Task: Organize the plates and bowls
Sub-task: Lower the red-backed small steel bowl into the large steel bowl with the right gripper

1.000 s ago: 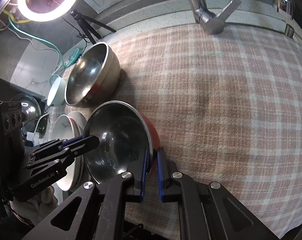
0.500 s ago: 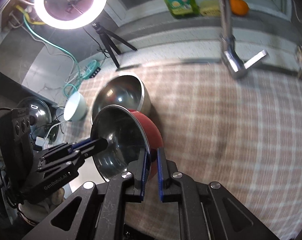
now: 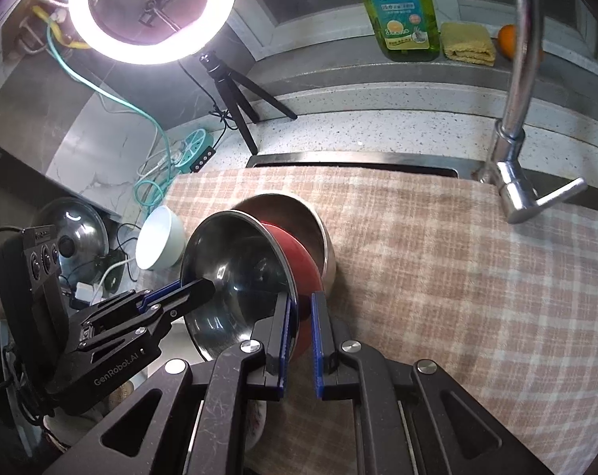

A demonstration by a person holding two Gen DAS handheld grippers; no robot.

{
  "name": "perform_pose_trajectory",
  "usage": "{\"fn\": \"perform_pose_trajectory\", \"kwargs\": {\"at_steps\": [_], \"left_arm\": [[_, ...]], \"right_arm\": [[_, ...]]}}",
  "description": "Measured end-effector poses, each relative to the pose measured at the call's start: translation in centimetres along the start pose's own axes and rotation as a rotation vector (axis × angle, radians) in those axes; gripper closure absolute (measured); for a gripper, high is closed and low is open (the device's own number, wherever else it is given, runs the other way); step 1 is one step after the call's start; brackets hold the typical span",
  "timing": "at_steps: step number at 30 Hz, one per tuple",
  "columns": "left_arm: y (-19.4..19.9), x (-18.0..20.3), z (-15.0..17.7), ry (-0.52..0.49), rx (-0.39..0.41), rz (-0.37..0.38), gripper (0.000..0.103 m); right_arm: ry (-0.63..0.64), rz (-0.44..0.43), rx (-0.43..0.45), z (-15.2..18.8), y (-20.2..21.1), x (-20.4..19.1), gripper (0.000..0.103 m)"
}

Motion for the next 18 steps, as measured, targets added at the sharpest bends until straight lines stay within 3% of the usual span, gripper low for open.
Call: {"fn": "perform_pose_trajectory", "kwargs": {"at_steps": [18], "left_arm": [[-3.0,-3.4,-0.5,0.016,-0.069,-0.067,0.091]], "right_arm": [[0.000,0.010,-0.102,-2.1,-6.3,-0.7,0.094]]}}
Point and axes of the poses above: each gripper's, at about its wrist camera, not at the fingertips, and y roughly against the way its jaws point, x to its right, z to its underside, the point moved 1 cm from there along -y, roughly the way its jaws point, and after that the axes turned 5 degrees about -y, right-handed, at the moved point
